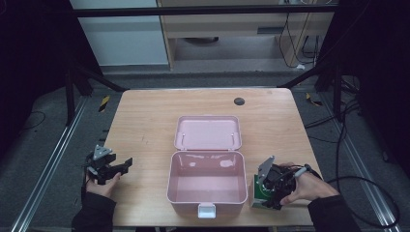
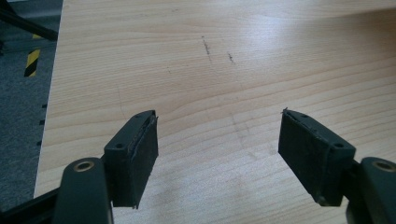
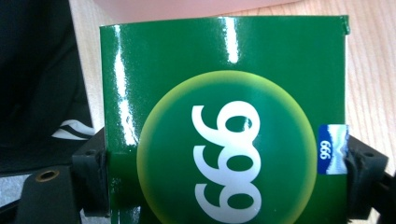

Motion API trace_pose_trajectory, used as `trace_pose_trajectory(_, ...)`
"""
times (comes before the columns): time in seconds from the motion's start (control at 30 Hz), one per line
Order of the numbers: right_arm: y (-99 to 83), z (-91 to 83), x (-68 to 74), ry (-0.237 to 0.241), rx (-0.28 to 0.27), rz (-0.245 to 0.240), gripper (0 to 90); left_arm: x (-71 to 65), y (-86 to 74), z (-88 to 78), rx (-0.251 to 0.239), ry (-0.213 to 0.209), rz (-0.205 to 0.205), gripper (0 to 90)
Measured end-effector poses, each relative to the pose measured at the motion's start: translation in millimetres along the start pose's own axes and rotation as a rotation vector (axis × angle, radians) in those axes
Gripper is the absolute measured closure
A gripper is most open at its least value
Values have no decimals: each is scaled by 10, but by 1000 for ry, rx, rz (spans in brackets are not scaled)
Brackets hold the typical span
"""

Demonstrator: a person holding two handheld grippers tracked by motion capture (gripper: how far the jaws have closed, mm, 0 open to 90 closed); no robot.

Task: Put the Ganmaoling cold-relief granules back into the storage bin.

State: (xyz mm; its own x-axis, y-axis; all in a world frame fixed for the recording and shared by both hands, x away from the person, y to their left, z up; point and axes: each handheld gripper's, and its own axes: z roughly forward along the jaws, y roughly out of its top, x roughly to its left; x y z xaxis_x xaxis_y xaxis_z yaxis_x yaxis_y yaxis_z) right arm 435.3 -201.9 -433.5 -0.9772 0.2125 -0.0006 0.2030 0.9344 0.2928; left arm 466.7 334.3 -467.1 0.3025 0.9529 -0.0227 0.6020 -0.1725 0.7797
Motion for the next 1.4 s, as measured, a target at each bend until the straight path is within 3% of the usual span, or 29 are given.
trace_pose_trajectory(0.4, 14, -422, -2, -53, -48, 4, 160, -5, 0, 1, 4, -4, 4, 281)
trace_pose_trajectory(0.93, 177, -972, -39, -110, -85, -6, 161, -9, -1, 7, 4, -8, 2, 282)
trace_pose_trajectory(1.17, 327, -1251, -38, -143, -115, -13, 161, -9, -1, 10, 7, -9, 4, 283)
trace_pose_trajectory(1.4, 469, -1411, -6, -152, -115, -12, 162, -7, -2, 10, 7, -10, 4, 283)
